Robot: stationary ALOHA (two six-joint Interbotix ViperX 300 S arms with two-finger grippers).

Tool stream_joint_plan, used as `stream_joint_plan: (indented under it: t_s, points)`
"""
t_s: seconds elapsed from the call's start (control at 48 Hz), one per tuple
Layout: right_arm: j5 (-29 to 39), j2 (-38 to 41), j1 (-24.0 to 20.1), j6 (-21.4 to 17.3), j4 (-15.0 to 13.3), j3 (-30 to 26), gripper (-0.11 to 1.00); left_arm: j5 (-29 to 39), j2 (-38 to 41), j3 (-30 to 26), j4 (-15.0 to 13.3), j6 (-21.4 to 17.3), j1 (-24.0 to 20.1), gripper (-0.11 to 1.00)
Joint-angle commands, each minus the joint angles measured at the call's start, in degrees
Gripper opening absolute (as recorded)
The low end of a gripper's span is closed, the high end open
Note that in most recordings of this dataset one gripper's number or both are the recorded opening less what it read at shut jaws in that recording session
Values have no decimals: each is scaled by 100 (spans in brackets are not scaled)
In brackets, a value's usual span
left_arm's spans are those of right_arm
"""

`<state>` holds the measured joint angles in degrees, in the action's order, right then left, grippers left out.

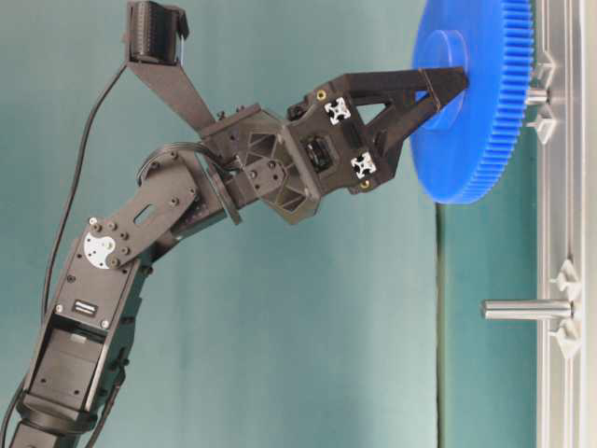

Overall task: Insert the large gear onto the shaft.
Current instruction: 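Align the gear's bore with the right shaft and lower it on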

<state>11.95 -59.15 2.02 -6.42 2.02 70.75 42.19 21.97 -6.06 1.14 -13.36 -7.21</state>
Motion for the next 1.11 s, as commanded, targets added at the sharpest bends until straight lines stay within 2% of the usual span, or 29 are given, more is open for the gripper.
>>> stream_joint_plan:
  t_s: [0.0,0.396,1.084]
  points:
    - [-53,18,-9,-62,9,-79,49,44,-97,62,18,53,-44,81]
    - [-53,18,-9,-53,9,-79,49,158,-149,325,9,53,-62,81]
    - [-123,18,-9,-62,9,-70,49,-9,-62,229,18,114,-272,81]
